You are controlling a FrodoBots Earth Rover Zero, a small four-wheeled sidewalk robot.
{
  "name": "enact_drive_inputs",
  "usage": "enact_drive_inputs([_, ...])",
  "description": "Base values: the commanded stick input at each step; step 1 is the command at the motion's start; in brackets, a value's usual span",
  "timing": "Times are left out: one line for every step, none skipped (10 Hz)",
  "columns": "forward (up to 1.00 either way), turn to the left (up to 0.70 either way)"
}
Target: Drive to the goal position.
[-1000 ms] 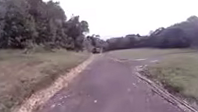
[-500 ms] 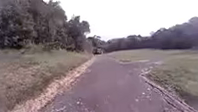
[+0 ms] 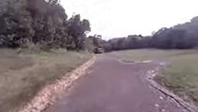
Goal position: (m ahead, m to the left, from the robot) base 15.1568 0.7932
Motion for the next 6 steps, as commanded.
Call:
enact_drive_inputs([0.70, 0.00])
enact_drive_inputs([0.70, 0.00])
enact_drive_inputs([0.70, 0.00])
enact_drive_inputs([0.70, 0.00])
enact_drive_inputs([0.70, 0.00])
enact_drive_inputs([0.70, 0.00])
